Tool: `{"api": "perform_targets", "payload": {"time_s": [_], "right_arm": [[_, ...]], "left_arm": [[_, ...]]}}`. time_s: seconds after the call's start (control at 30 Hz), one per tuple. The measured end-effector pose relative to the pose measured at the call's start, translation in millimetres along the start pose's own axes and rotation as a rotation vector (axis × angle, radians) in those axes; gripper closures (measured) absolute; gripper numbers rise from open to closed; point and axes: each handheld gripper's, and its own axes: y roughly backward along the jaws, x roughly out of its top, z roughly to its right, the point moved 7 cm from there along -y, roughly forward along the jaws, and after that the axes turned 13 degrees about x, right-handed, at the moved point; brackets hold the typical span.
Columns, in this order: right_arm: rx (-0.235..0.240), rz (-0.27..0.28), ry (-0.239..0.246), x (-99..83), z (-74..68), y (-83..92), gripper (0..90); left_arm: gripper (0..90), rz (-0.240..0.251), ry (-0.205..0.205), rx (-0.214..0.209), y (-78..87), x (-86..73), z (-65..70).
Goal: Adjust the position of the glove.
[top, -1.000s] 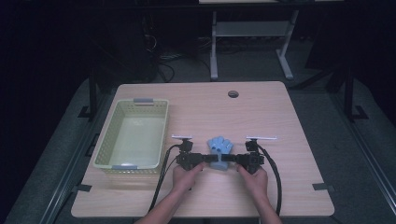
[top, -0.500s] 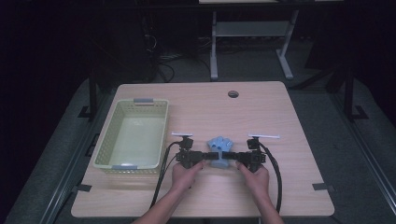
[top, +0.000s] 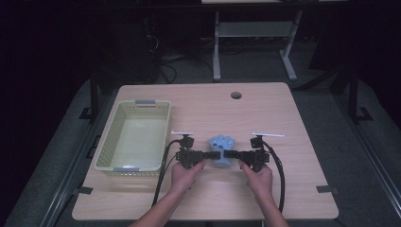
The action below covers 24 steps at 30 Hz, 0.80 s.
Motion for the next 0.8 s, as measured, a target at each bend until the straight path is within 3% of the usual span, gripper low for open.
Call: {"api": "perform_targets", "payload": {"time_s": [0.47,0.6,0.8], "right_arm": [[0.007,-0.006,0.043,12.0,-20.7,-3.7,77.8],[0.005,-0.010,0.059,16.4,-26.4,-5.3,77.9],[0.003,-0.012,0.059,19.5,-32.2,-7.2,77.9]], "left_arm": [[70.5,0.026,-0.021,-0.012,19.5,10.5,6.2],[70.5,0.034,-0.012,-0.021,24.6,13.7,7.3],[70.5,0.033,-0.020,-0.023,30.0,17.0,7.9]]}}
